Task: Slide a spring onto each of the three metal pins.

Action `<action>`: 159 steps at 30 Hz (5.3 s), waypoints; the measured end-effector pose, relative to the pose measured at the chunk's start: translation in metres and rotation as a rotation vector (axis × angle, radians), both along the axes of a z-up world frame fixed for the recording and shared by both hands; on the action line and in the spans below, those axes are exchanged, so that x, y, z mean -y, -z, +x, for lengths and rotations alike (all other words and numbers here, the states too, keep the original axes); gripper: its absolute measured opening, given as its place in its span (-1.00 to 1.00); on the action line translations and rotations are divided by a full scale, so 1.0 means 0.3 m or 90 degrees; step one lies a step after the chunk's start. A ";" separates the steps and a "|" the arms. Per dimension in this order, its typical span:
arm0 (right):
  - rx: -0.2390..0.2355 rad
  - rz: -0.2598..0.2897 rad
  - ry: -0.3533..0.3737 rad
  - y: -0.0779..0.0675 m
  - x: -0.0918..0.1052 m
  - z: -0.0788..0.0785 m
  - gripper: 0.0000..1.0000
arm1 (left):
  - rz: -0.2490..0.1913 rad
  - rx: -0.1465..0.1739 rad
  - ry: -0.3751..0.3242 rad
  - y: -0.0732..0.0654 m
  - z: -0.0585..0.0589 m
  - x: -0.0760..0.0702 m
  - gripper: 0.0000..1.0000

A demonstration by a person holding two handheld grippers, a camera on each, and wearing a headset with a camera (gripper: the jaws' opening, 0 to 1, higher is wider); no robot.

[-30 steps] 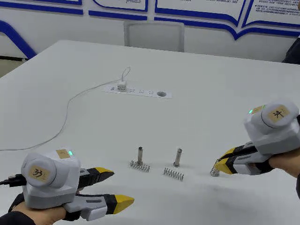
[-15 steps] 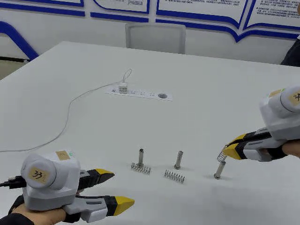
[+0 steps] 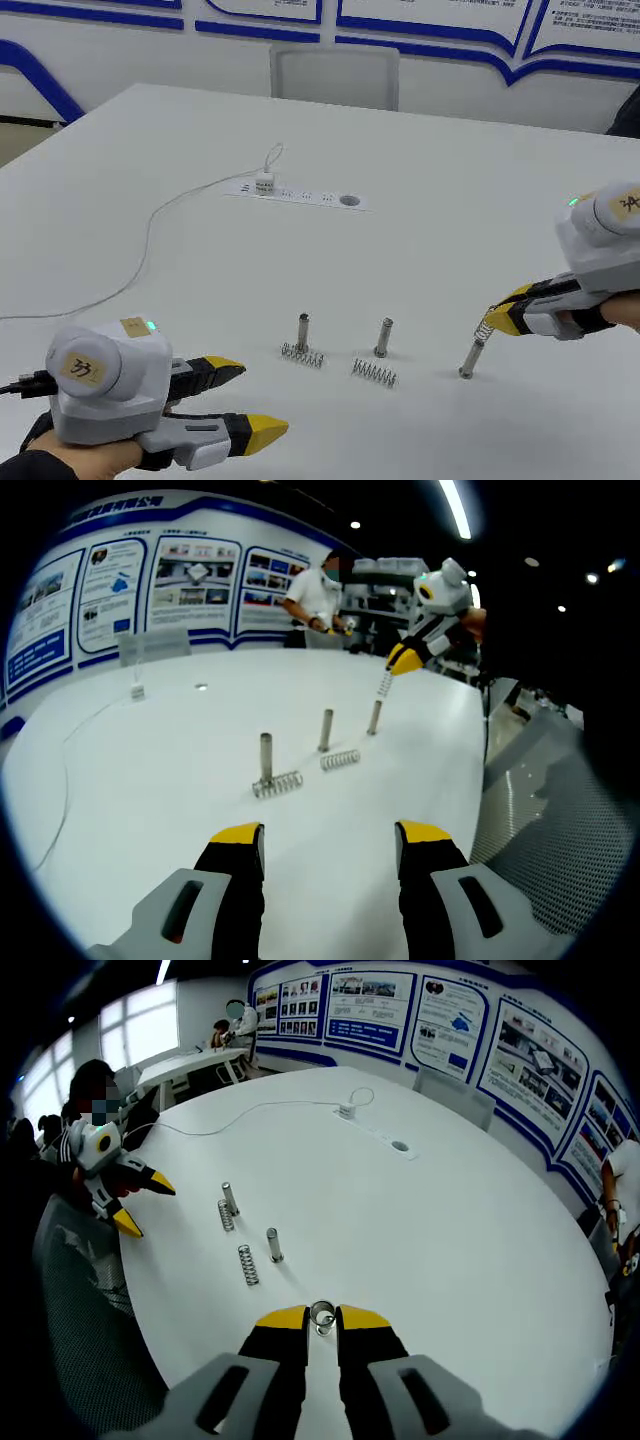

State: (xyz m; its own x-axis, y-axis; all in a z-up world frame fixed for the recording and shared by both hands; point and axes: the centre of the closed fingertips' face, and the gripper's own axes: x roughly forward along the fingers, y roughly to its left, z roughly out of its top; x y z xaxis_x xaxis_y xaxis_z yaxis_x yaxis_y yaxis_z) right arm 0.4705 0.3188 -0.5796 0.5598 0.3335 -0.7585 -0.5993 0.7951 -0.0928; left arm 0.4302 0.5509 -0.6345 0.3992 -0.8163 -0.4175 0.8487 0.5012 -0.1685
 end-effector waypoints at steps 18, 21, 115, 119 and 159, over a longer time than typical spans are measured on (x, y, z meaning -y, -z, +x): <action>-0.026 0.000 0.015 0.079 0.015 0.021 -0.76 | 0.000 -0.004 -0.002 0.006 -0.001 0.000 0.08; -0.033 0.004 0.021 0.104 0.017 0.026 -0.76 | 0.002 -0.006 -0.001 0.009 -0.002 0.000 0.08; -0.086 -0.040 -0.194 0.357 -0.309 -0.001 -0.68 | 0.012 -0.014 -0.001 0.026 -0.005 -0.005 0.06; -0.084 -0.038 -0.197 0.356 -0.310 0.002 -0.68 | 0.015 -0.015 0.000 0.027 -0.007 -0.005 0.06; -0.066 -0.067 -0.204 0.226 -0.298 -0.018 -0.76 | 0.015 -0.011 0.004 0.020 -0.010 -0.001 0.05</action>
State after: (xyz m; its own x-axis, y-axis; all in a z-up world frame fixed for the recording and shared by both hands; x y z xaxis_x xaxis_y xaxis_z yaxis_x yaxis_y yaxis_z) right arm 0.4650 0.4081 -0.6473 0.3576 0.3972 -0.8452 -0.8272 0.5547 -0.0893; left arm 0.4271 0.5513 -0.6406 0.3869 -0.8081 -0.4441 0.8486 0.5005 -0.1714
